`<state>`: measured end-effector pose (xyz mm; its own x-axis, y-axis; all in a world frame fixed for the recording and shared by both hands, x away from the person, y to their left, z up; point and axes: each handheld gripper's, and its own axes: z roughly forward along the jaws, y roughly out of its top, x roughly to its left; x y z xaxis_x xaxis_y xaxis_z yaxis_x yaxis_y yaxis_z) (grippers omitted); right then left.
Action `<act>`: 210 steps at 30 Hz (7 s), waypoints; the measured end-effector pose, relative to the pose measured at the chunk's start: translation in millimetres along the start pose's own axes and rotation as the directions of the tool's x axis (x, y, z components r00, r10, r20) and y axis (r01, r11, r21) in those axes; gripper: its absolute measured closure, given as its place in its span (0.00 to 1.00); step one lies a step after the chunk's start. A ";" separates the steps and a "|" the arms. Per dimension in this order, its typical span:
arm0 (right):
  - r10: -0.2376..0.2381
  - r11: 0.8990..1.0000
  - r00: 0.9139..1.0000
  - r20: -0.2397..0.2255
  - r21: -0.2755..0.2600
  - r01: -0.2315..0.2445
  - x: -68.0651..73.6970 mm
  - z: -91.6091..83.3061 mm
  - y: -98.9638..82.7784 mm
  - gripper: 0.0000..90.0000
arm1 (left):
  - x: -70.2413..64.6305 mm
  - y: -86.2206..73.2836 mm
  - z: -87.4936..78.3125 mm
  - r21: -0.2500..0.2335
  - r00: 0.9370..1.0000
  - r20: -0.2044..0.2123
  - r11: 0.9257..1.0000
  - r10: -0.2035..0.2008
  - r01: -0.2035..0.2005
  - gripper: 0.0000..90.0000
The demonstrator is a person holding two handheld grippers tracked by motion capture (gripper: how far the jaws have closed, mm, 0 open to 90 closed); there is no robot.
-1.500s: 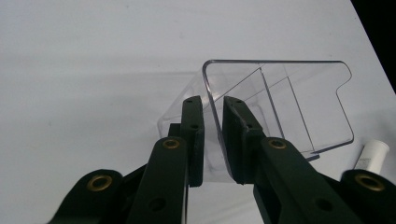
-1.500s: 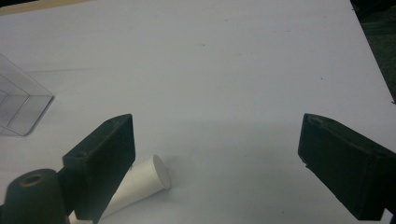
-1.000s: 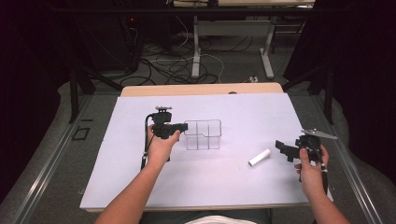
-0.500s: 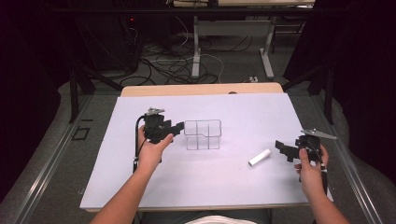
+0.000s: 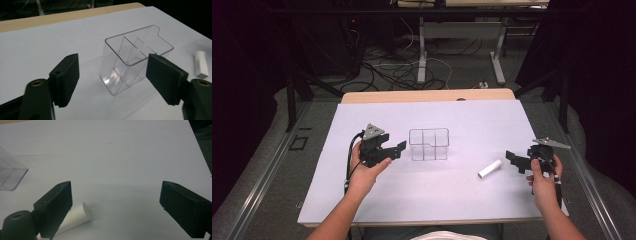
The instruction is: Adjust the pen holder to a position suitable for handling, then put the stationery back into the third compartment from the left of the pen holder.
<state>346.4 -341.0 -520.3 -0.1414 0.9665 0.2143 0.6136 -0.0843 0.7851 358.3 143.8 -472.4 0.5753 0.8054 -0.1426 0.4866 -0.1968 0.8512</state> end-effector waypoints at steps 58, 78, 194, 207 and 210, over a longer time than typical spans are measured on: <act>-0.009 1.000 1.000 -0.005 -0.019 0.008 -2.1 -2.8 1.8 0.12 | -131.6 -17.4 108.3 0.085 0.956 0.217 0.972 0.195 -0.218 0.26; -0.002 1.000 1.000 -0.009 -0.017 0.002 -2.4 -2.9 1.9 0.12 | -158.5 -20.9 141.3 0.118 0.952 0.224 0.964 0.209 -0.239 0.34; 0.086 0.996 0.992 -0.089 -0.003 -0.087 33.7 1.8 5.7 0.00 | -150.0 6.0 122.8 0.063 0.974 0.195 0.990 0.113 -0.128 0.79; 0.038 0.999 0.990 -0.138 0.040 -0.033 48.3 4.4 10.3 0.20 | -122.7 9.4 97.3 0.027 0.987 0.151 0.998 0.052 -0.057 0.79; 0.019 0.999 0.991 -0.129 0.052 -0.013 54.8 6.4 11.7 0.21 | -118.2 8.8 93.1 0.021 0.989 0.145 1.000 0.020 -0.023 0.79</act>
<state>350.8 -287.5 -503.1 -0.2287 0.9253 0.3026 0.6552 -0.0836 0.7508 355.8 -5.1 -495.1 0.6743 0.7115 -0.1978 0.4868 -0.2267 0.8436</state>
